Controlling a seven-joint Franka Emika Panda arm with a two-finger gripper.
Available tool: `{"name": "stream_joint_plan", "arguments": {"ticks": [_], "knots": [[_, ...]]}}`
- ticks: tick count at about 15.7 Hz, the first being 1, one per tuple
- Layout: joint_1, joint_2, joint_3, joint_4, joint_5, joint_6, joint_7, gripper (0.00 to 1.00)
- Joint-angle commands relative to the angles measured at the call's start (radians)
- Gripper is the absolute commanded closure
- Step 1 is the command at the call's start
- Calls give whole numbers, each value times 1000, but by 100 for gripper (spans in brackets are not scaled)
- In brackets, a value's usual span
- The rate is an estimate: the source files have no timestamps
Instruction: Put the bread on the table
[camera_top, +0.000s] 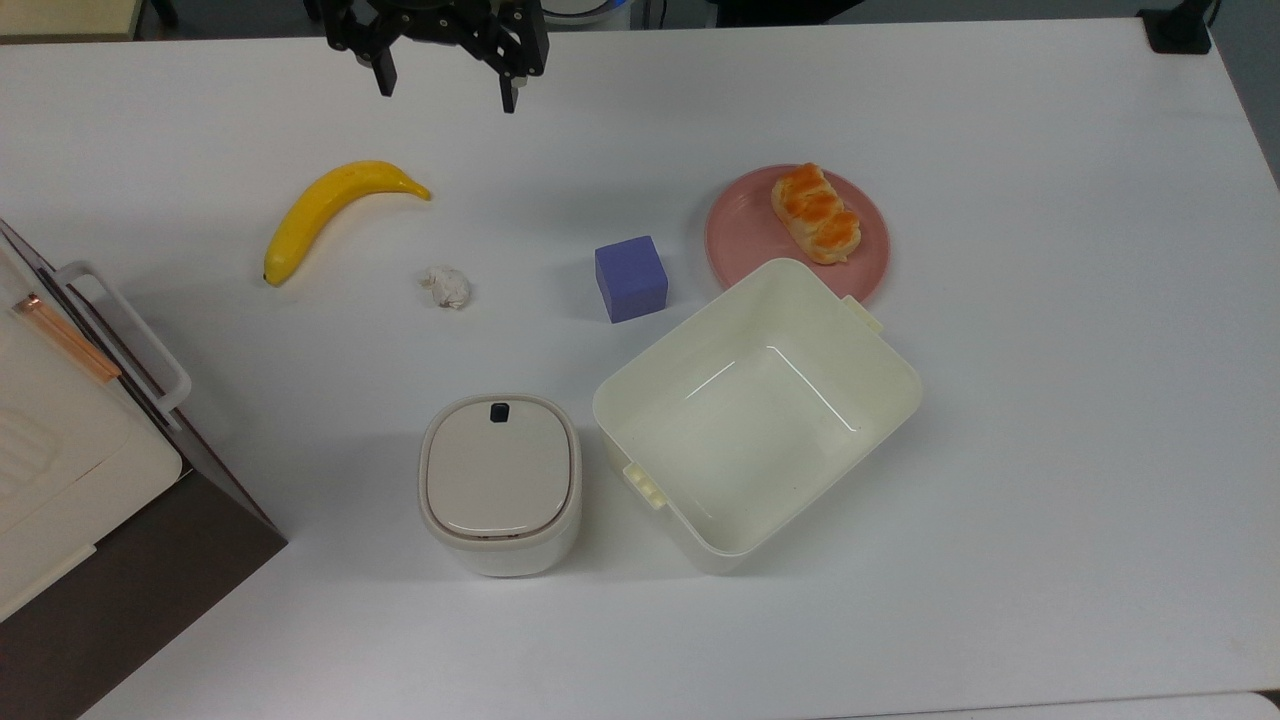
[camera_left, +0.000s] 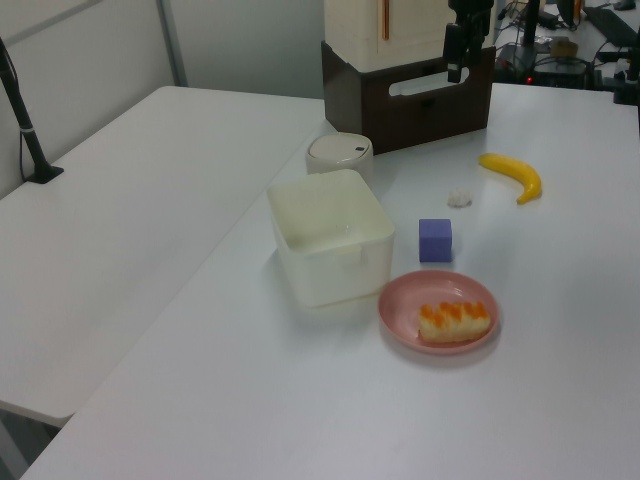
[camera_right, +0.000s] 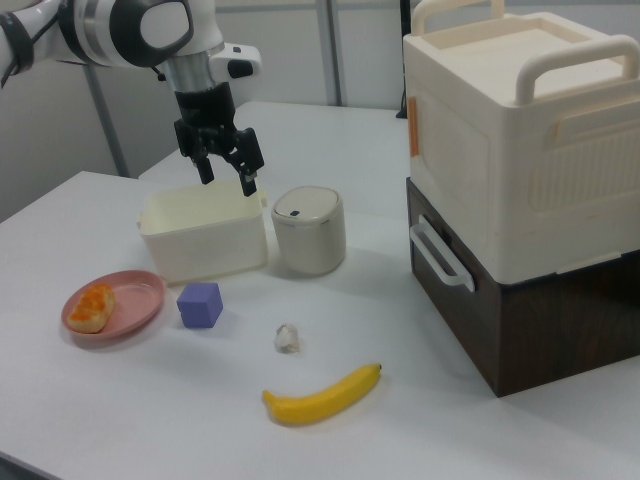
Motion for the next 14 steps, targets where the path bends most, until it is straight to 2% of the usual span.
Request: {"name": "stream_joint_plan", "arguments": {"ticks": [1,14], "knots": [[24,-31,-27,-28,11,-36,-57,0],[26,-31,-25,-30,10,-61,-103,0]]}}
